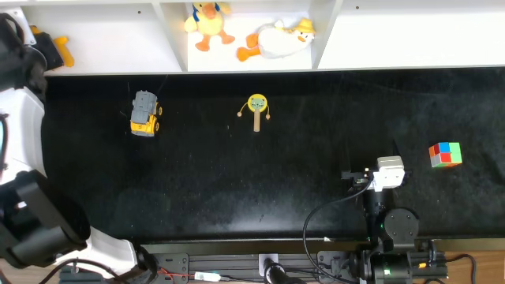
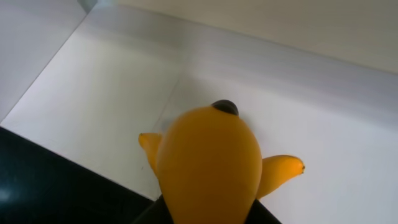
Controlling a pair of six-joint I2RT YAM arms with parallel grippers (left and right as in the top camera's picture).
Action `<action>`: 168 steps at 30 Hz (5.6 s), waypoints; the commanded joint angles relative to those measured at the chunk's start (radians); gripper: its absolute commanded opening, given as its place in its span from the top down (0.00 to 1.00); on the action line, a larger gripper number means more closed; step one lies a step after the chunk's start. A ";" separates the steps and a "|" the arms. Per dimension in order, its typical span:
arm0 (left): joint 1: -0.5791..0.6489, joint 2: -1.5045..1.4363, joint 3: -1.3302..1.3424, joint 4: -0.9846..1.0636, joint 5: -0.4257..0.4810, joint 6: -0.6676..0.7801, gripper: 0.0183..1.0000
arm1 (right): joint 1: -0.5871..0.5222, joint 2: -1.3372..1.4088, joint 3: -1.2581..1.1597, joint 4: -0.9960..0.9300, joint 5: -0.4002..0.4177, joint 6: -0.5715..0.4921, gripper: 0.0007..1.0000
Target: Store Toys
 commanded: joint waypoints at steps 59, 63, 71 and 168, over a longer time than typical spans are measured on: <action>-0.033 -0.481 -0.542 0.090 -0.047 -0.015 0.00 | -0.001 -0.007 -0.013 0.005 -0.007 0.007 0.00; -0.115 -0.678 -0.766 0.146 -0.034 -0.080 0.00 | -0.001 -0.007 -0.013 0.005 -0.007 0.007 0.00; -0.291 -0.808 -0.951 0.089 -0.035 -0.156 0.00 | -0.001 -0.007 -0.014 0.005 -0.007 0.007 0.01; -0.396 -0.142 -0.166 -0.028 -0.012 -0.035 0.00 | -0.001 -0.007 -0.013 0.005 -0.007 0.007 0.00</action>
